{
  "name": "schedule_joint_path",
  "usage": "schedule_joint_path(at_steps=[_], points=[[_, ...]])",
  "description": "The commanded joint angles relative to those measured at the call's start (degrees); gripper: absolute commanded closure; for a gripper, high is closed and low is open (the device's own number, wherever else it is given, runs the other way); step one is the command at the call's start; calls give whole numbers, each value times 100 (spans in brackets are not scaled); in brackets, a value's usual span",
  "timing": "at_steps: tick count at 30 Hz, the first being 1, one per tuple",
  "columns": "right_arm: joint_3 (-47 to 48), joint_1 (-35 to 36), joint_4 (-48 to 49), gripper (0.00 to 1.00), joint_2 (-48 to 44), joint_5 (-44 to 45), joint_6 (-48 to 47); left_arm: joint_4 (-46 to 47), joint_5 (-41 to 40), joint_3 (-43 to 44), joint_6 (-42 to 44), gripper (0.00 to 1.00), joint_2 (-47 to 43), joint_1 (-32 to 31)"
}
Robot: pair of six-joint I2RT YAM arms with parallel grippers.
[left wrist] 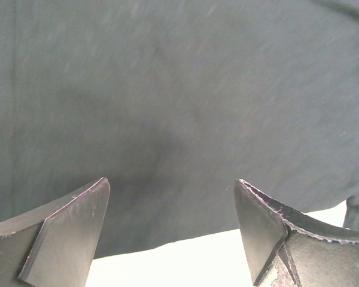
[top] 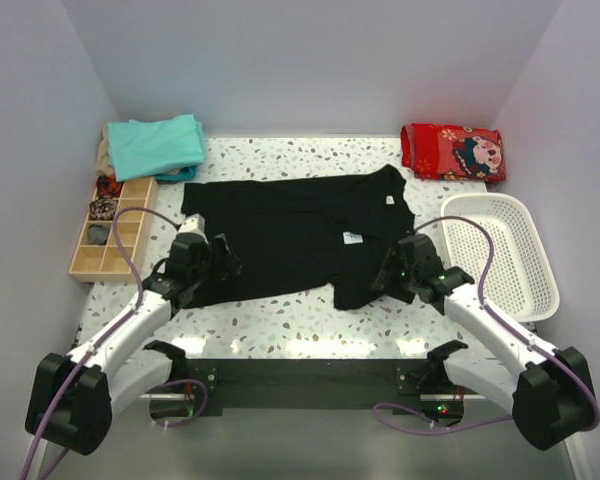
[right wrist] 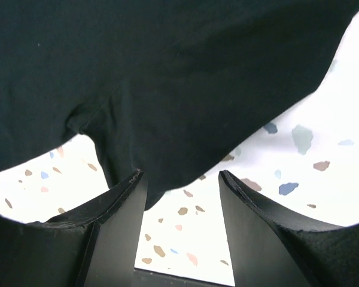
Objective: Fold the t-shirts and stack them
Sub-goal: Grap the side of the flattened tshirt closest away from the robot with both arms
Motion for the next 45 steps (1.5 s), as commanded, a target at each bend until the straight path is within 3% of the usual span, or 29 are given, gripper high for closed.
schedule_joint_path(at_steps=[1, 7, 16, 19, 20, 23, 24, 30, 34, 36, 37, 40, 45], points=[[-96, 147, -248, 44, -197, 56, 266, -840, -336, -196, -540, 11, -388, -129], [-352, 182, 164, 44, -57, 3, 390, -1228, -380, -267, -769, 11, -573, -278], [-141, 182, 841, 44, 865, 73, 320, -1228, -530, -108, -655, 10, -64, -305], [-9, 182, 850, 57, 1060, 56, 249, -1245, -600, -73, -638, 10, 33, -305], [0, 191, 885, 71, 1051, 56, 232, -1246, -618, -99, -638, 10, 33, -305], [61, 200, 780, 96, 938, 109, 188, -1263, -688, -143, -690, 10, 69, -305], [114, 209, 658, 100, 894, 126, 170, -1254, -706, -135, -699, 9, 77, -305], [622, 209, 394, 98, 726, 144, -23, -1070, -715, -90, -664, 9, 244, -305], [1326, 200, 332, 94, 1471, 65, -400, -886, -627, -99, -611, 9, 560, -305], [1738, 209, 332, 85, 2128, 3, -515, -798, -548, -90, -568, 9, 683, -305], [1853, 209, 340, 69, 2324, -118, -637, -771, -504, -82, -559, 9, 797, -313], [2197, 226, 402, 54, 2940, -365, -840, -674, -477, -73, -506, 9, 973, -305], [2330, 262, 200, 52, 2723, 124, -1288, -578, -451, -20, -453, 9, 1202, -305]])
